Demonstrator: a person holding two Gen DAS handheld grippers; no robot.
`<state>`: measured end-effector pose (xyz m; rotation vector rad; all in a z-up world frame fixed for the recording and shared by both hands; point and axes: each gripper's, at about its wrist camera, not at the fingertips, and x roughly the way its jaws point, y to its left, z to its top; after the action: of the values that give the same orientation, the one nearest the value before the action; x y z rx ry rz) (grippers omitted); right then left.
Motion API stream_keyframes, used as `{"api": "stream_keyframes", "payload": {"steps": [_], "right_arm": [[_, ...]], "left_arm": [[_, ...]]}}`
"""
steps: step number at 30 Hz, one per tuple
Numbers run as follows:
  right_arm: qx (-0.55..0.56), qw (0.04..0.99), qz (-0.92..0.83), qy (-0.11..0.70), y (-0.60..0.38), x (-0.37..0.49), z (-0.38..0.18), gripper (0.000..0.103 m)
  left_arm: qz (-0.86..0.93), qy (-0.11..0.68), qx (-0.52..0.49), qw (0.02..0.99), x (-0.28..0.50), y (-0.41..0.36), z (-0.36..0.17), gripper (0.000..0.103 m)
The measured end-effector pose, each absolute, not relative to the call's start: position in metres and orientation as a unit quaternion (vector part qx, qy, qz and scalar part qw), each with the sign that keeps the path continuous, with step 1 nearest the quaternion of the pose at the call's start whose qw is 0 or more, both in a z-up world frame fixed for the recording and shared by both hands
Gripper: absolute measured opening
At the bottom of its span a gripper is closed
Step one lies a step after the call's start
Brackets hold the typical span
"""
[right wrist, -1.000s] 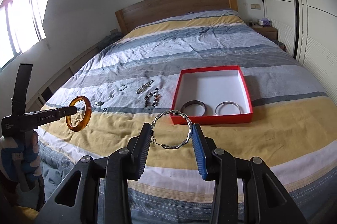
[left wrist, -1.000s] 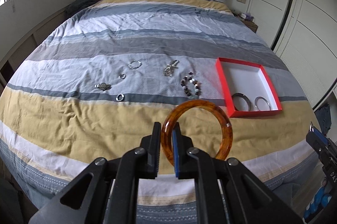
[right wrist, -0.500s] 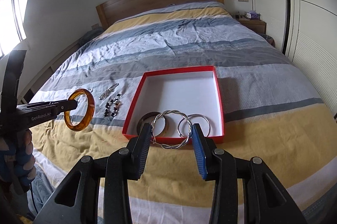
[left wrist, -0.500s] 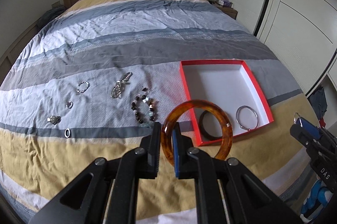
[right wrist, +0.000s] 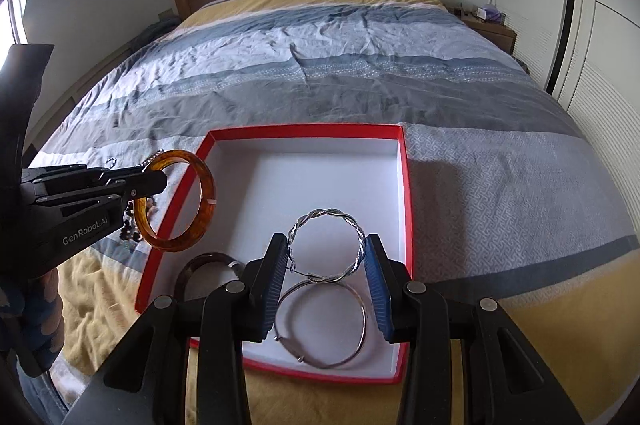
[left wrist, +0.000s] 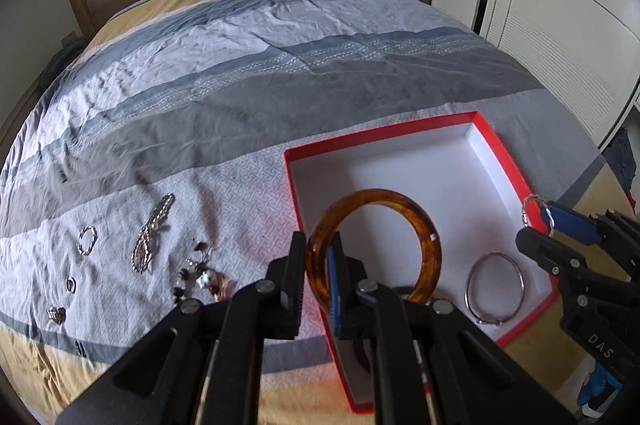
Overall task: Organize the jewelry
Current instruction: 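Lift both held bangles and carry them into the red box, then open both tools to release the bangles inside the red box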
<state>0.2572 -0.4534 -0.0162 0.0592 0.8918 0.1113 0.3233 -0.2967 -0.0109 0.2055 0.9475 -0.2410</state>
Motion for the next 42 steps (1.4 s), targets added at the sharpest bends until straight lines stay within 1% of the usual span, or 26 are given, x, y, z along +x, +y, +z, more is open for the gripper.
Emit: {"api": "stream_keyframes", "payload": {"steps": [10, 19, 26, 32, 34, 36, 37, 42], "right_arm": [[-0.003, 0.879, 0.075, 0.472, -0.456, 0.296, -0.058, 0.039], [-0.077, 0.868, 0.079, 0.484, -0.439, 0.307, -0.069, 0.038], [-0.102, 0.863, 0.078, 0.488, -0.438, 0.310, -0.069, 0.039], [-0.097, 0.866, 0.070, 0.486, -0.445, 0.304, -0.059, 0.042], [-0.090, 0.867, 0.073, 0.485, -0.448, 0.299, -0.054, 0.042], [-0.092, 0.869, 0.069, 0.481, -0.449, 0.292, -0.047, 0.043], [-0.089, 0.871, 0.067, 0.479, -0.451, 0.288, -0.042, 0.043], [-0.053, 0.885, 0.041, 0.460, -0.470, 0.260, -0.010, 0.043]], "left_arm": [[-0.115, 0.469, 0.141, 0.865, 0.354, -0.317, -0.052, 0.009], [-0.113, 0.477, 0.172, 0.854, 0.360, -0.328, -0.068, 0.010], [-0.121, 0.483, 0.168, 0.851, 0.359, -0.326, -0.066, 0.010], [-0.134, 0.492, 0.143, 0.848, 0.357, -0.323, -0.062, 0.011], [-0.139, 0.489, 0.134, 0.851, 0.353, -0.320, -0.055, 0.011], [-0.144, 0.482, 0.127, 0.855, 0.347, -0.317, -0.046, 0.017], [-0.145, 0.477, 0.123, 0.858, 0.343, -0.314, -0.040, 0.018], [-0.155, 0.467, 0.086, 0.867, 0.319, -0.294, -0.010, 0.019]]}}
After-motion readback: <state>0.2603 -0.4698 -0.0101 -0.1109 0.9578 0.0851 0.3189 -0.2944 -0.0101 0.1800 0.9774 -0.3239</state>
